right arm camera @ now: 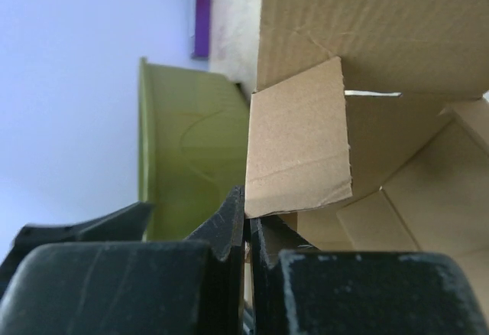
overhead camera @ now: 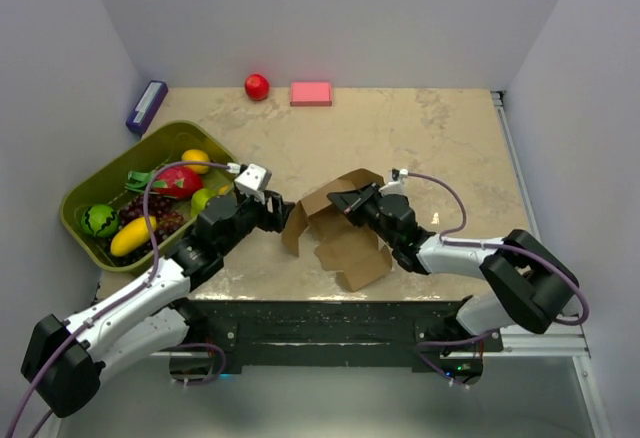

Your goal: Fold the paper box

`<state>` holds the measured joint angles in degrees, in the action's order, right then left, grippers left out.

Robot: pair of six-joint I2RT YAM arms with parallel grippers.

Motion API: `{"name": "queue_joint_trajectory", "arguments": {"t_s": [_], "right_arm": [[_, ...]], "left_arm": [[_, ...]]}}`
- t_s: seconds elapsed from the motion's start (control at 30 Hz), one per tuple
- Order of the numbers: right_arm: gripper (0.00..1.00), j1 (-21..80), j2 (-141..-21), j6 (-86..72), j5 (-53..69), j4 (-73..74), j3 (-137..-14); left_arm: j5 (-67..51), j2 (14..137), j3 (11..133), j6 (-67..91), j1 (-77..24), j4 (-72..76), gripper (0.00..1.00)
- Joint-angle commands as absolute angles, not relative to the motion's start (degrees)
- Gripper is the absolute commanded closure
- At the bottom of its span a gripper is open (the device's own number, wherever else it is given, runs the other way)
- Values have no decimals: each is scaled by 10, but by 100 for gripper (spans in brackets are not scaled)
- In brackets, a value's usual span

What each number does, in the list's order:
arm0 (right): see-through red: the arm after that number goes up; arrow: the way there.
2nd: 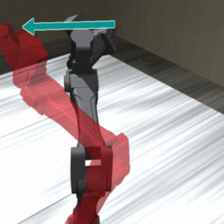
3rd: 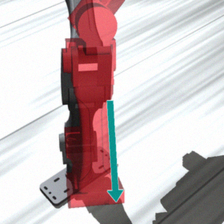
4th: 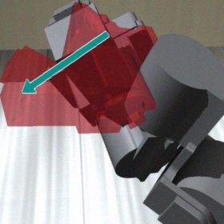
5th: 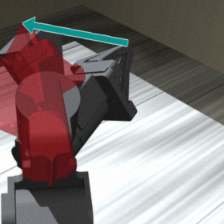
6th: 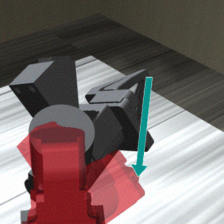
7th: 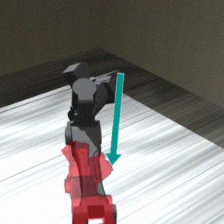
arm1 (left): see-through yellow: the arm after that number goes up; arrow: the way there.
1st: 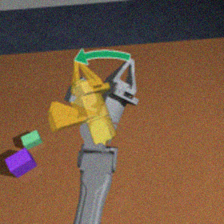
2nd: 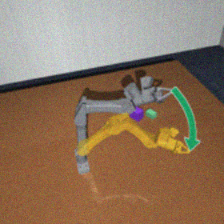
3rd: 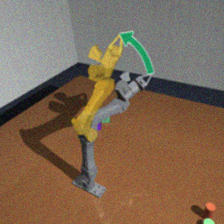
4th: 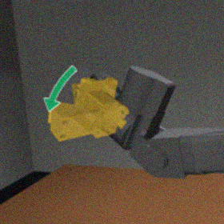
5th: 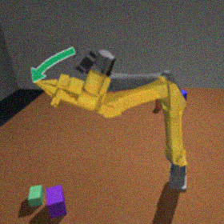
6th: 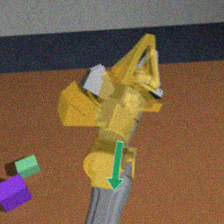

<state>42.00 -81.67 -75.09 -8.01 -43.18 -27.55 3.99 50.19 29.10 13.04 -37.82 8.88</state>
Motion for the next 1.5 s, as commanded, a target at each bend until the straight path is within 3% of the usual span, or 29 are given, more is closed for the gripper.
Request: {"name": "queue_joint_trajectory", "arguments": {"t_s": [0.0, 0.3, 0.67, 0.87, 1.07, 1.47], "right_arm": [[100, 421, -845, -727, -49, -533, -283], [100, 417, -896, -745, -47, -630, -217], [100, 414, -864, -737, -71, -574, -202], [100, 413, -848, -728, -72, -556, -208], [100, 413, -850, -729, -68, -554, -209], [100, 414, -850, -733, -65, -559, -209]], "left_arm": [[95, 499, 292, 156, -362, 77, 31], [53, 521, 274, 162, -360, 91, 31], [-20, 506, 197, 234, -362, 114, 35], [68, 468, 200, 251, -361, 62, 33], [69, 439, 193, 261, -361, 59, 31], [127, 495, 200, 282, -362, 7, 32]]}}
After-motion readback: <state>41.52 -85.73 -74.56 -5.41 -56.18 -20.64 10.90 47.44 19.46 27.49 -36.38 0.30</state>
